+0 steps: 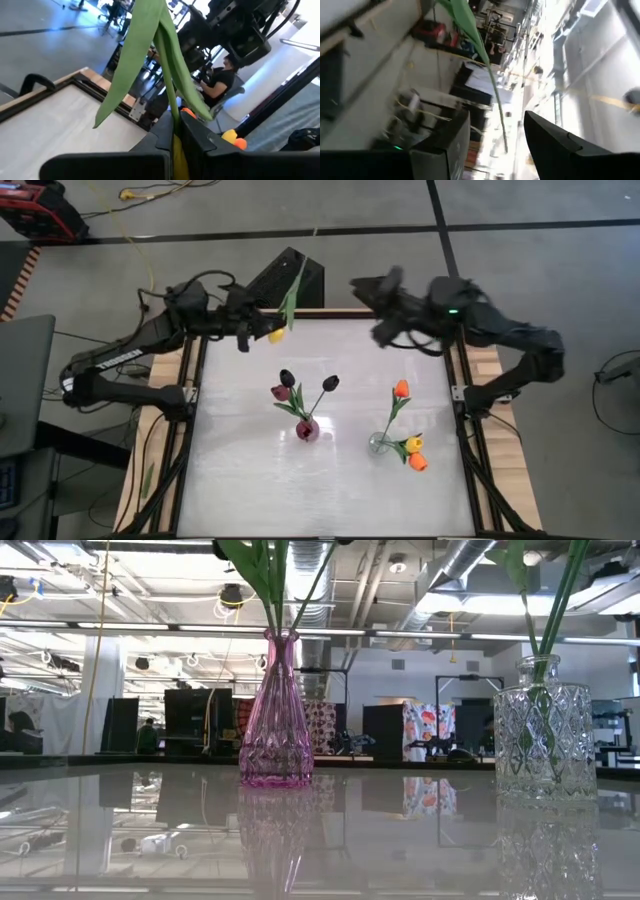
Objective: Sort flowers into vase by color
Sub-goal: Put the yellow flower into the transparent vase
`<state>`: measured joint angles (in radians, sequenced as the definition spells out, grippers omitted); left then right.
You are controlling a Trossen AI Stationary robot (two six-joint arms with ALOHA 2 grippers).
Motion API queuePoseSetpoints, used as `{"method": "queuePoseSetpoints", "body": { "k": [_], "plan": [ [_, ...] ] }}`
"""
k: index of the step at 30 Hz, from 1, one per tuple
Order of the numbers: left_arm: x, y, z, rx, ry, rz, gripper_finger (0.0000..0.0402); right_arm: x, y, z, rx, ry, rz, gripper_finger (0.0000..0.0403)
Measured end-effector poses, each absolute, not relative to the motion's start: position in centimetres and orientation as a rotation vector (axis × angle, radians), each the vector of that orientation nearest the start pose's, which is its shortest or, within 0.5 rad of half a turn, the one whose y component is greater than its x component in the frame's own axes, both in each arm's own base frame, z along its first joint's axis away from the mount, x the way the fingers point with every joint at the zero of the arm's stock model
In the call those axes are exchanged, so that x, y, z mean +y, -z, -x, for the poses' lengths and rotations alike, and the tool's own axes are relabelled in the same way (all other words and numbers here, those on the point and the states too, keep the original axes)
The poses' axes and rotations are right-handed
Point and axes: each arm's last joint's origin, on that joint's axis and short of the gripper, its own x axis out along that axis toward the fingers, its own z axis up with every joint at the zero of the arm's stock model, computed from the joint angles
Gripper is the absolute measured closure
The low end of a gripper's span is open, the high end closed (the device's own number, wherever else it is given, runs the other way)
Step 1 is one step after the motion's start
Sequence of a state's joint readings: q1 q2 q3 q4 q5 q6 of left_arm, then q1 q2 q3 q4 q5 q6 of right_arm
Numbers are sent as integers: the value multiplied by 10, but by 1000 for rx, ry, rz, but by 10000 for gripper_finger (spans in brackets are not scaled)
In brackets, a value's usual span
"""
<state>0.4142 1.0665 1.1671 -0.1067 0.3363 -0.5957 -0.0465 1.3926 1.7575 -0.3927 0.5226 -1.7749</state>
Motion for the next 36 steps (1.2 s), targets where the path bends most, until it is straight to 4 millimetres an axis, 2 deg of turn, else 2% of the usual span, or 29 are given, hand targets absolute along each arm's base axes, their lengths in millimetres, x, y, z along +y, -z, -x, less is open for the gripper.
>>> {"method": "queuePoseSetpoints", "body": {
  "k": [3,7,16,24,29,33,36],
  "plan": [
    [83,-416,-220,3,-69,606,399,-31,-496,-297,547,399,1841,191],
    [83,-408,-235,60,-19,608,399,-33,-485,-323,569,414,1910,191],
    [80,-403,-243,98,9,555,399,-52,-453,-357,788,384,1975,195],
    [80,-397,-242,158,-3,540,399,-59,-448,-361,823,387,1970,239],
    [80,-397,-242,159,-13,539,395,-60,-447,-360,895,427,1934,304],
    [81,-398,-242,139,-39,529,371,-60,-440,-358,948,391,1892,372],
    [81,-399,-242,121,-40,496,344,-61,-435,-357,968,358,1843,384]
  ]
}}
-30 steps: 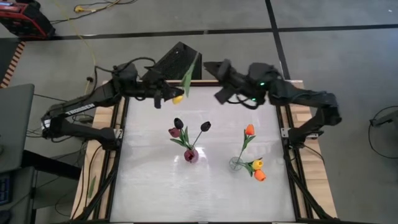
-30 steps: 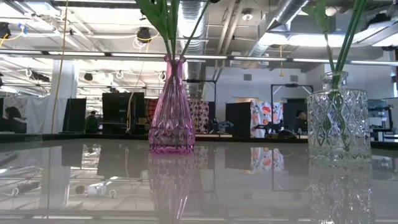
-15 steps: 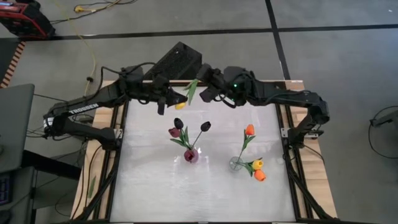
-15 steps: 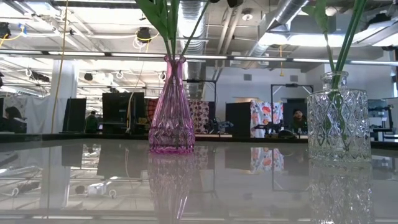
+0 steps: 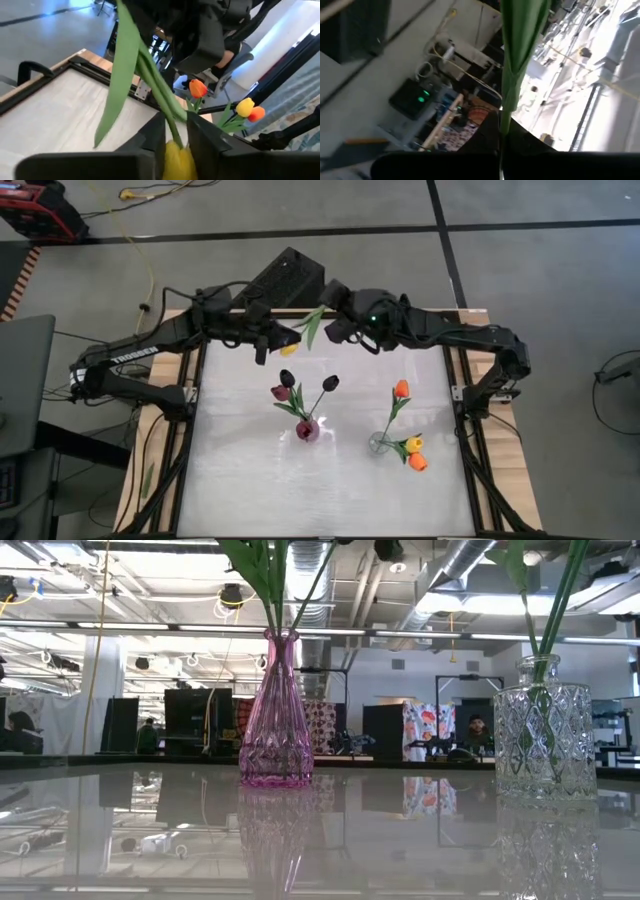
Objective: Sort flowers into vase by color
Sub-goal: Put the yellow flower into the transparent vase
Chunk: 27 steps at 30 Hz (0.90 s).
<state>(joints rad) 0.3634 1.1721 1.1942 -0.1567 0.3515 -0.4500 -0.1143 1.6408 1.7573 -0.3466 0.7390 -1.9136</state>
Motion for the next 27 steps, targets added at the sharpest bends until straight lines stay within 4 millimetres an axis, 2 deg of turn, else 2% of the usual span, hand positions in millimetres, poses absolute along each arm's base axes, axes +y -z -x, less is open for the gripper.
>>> {"method": "queuePoseSetpoints", "body": {
  "k": [5,8,14,17,21,24,27],
  "plan": [
    [83,-401,-239,111,-45,448,291,-57,-430,-348,912,270,1698,383],
    [87,-406,-232,77,-93,429,263,-53,-441,-327,821,250,1540,384],
    [95,-419,-205,16,-239,345,235,-39,-469,-256,643,151,1096,384],
    [95,-418,-196,47,-339,288,234,-29,-481,-209,569,74,854,384],
    [96,-413,-196,103,-395,251,233,-12,-491,-150,504,15,564,384],
    [96,-409,-201,133,-381,237,233,-2,-490,-120,438,1,328,384],
    [95,-401,-208,178,-363,224,233,7,-476,-104,425,-46,202,384]
  ]
}}
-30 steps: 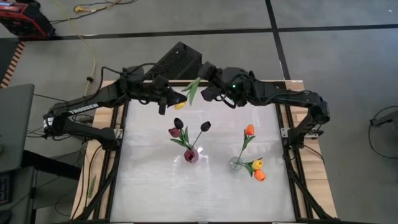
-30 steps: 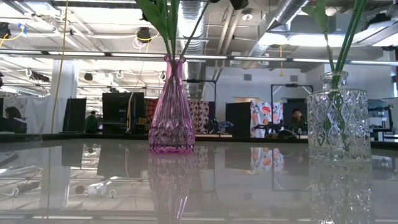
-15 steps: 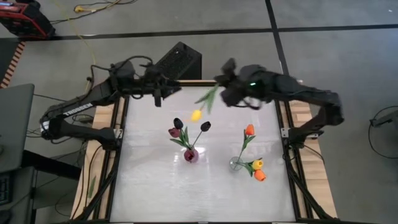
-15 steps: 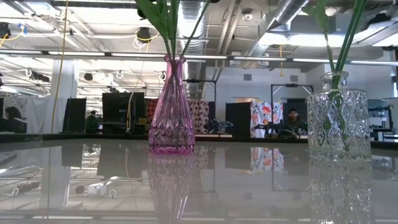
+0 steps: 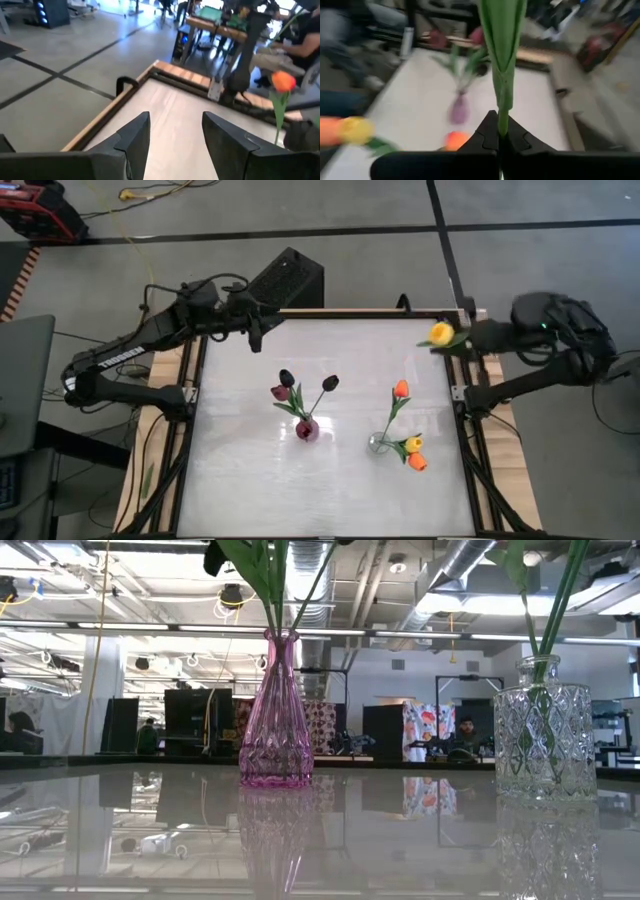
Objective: Sort flowers into vase by color
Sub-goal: Put the yellow flower into the transparent vase
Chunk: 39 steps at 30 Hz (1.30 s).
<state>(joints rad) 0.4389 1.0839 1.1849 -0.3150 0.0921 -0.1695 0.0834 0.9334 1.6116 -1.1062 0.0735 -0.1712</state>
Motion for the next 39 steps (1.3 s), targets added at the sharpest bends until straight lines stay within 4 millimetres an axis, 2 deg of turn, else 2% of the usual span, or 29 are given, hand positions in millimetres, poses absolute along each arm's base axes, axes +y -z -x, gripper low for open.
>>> {"method": "queuePoseSetpoints", "body": {
  "k": [4,7,10,13,16,23,27,39],
  "plan": [
    [88,-383,-213,230,-326,209,233,18,-438,-104,457,-102,99,384],
    [79,-358,-214,288,-291,210,233,30,-405,-111,417,-152,58,384],
    [66,-338,-213,259,-234,206,233,42,-380,-114,351,-240,35,384],
    [55,-316,-209,220,-219,189,233,53,-363,-114,322,-300,30,384],
    [50,-297,-201,140,-279,183,233,64,-349,-117,294,-276,31,384],
    [43,-253,-189,42,-282,251,233,98,-316,-137,158,-290,76,384],
    [41,-241,-186,10,-272,269,233,109,-306,-146,132,-217,125,384],
    [39,-240,-186,-19,-229,308,233,126,-290,-167,171,-170,188,384]
  ]
}}
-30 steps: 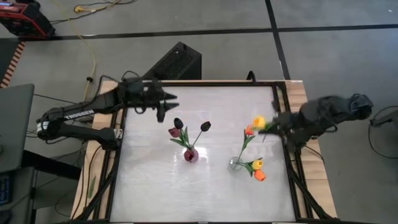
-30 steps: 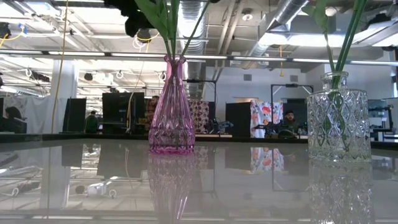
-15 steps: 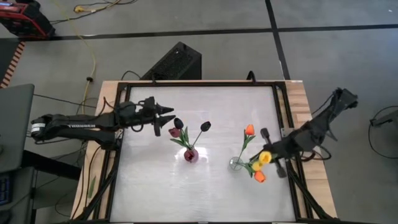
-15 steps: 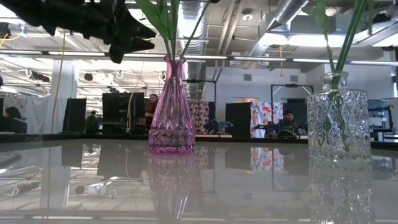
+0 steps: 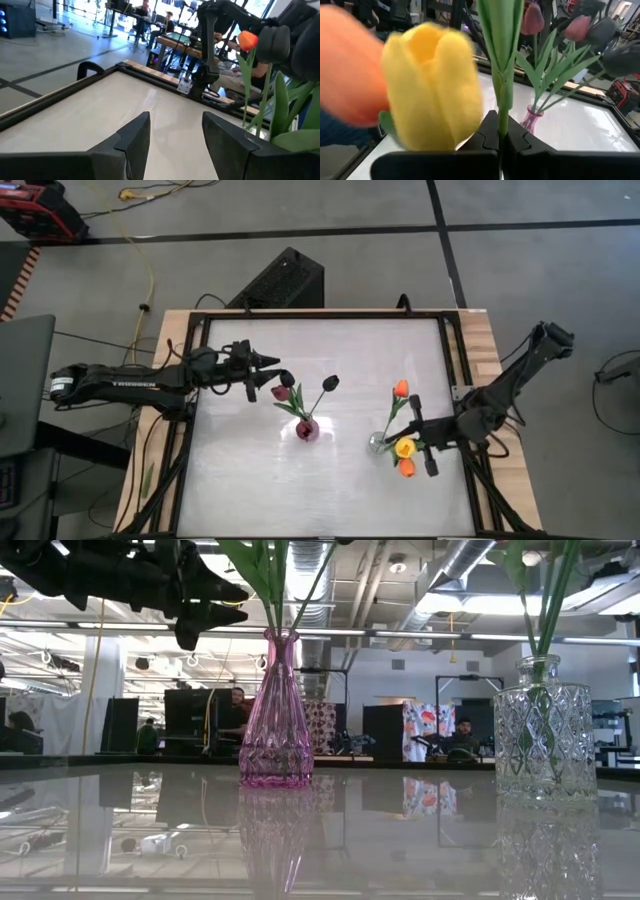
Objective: Sort flowers into vase by color
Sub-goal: Put the yellow flower into the transparent vase
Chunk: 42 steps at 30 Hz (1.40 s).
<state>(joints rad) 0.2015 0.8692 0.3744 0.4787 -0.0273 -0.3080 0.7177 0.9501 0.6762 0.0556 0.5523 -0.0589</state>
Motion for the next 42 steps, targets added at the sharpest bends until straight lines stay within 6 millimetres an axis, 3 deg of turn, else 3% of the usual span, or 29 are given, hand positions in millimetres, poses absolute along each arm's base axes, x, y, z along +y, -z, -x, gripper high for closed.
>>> {"method": "queuePoseSetpoints", "body": {
  "k": [17,28,36,42],
  "plan": [
    [36,-241,-187,-23,-208,315,233,132,-268,-187,259,-97,188,384],
    [31,-241,-188,-19,-189,312,233,134,-265,-189,275,-98,134,371],
    [31,-241,-188,-20,-188,325,233,123,-278,-183,228,-61,-53,328],
    [31,-241,-188,-20,-188,325,233,117,-289,-175,188,-62,-134,268]
  ]
}}
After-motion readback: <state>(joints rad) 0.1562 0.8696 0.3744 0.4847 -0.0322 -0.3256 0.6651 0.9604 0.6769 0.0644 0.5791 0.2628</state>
